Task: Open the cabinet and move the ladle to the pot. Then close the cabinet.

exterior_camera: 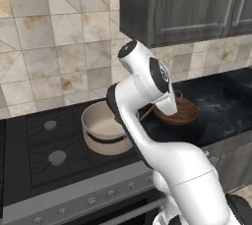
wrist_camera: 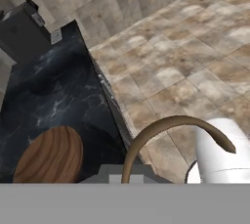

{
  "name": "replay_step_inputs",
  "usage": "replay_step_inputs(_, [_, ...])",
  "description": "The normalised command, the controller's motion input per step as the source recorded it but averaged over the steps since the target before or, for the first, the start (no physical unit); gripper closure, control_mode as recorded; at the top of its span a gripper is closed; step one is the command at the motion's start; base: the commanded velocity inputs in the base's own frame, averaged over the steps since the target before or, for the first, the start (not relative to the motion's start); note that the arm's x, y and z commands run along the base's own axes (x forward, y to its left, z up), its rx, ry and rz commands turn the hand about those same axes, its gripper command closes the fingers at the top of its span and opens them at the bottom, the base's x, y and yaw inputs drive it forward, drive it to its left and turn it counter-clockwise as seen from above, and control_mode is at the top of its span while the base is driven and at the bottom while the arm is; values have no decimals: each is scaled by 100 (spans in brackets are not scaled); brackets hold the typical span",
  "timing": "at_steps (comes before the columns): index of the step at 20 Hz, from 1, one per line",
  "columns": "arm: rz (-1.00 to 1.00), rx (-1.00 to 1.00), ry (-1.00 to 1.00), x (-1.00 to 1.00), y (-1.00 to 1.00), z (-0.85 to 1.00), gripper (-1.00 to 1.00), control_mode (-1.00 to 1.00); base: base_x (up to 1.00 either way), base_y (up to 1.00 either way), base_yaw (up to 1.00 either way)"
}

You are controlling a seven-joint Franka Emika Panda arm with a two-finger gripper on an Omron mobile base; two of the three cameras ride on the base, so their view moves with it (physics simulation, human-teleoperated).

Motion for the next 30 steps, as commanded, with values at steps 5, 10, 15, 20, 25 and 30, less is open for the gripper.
replay_step_inputs(5, [0, -11, -2, 29, 6, -26, 100, -100, 0, 0, 0])
replay_step_inputs(10, [0, -9, -3, 21, 9, -33, 100, -100, 0, 0, 0])
replay_step_inputs(15, [0, -6, 0, 26, 9, -20, 100, -100, 0, 0, 0])
replay_step_inputs(20, [0, -2, 0, 27, 7, -15, 100, -100, 0, 0, 0])
replay_step_inputs(25, [0, -1, 0, 25, 7, -12, 100, -100, 0, 0, 0])
replay_step_inputs(30, [0, 0, 0, 13, 2, -10, 100, -100, 0, 0, 0])
